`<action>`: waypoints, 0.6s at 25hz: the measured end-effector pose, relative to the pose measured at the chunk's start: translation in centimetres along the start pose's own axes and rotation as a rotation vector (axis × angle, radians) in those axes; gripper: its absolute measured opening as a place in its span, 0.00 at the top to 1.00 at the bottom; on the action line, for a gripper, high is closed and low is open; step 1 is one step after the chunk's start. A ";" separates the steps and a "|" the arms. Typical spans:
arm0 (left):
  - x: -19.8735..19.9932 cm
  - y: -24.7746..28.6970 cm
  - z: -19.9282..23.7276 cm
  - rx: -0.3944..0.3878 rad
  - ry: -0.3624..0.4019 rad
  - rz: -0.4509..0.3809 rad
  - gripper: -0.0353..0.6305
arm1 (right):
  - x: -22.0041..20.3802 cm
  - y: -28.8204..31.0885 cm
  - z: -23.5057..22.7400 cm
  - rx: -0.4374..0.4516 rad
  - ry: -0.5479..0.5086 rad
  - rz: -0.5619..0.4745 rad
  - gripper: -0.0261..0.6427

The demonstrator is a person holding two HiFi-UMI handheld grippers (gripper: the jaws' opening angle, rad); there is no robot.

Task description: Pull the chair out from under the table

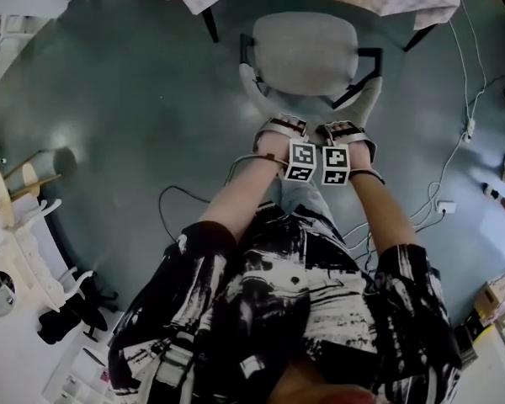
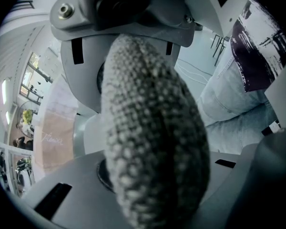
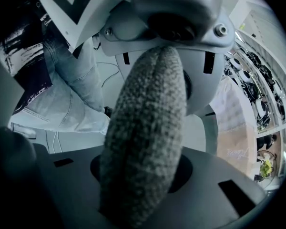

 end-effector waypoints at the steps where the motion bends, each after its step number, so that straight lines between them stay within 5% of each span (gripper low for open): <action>1: 0.0 -0.2 -0.5 0.002 0.001 0.000 0.81 | 0.4 0.0 0.4 -0.001 -0.001 0.002 0.81; 15: 2.3 -1.4 -8.6 -0.003 0.017 -0.015 0.81 | 3.9 -0.4 8.3 0.011 0.022 0.012 0.80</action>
Point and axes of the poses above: the fingertips, and each gripper's own axes: y forward along the fingers, z to its left, x out of its top, the point moved 2 cm from there along -y, backward along the fingers, and after that the axes turned 11 degrees about -z, right-handed, at the moved point
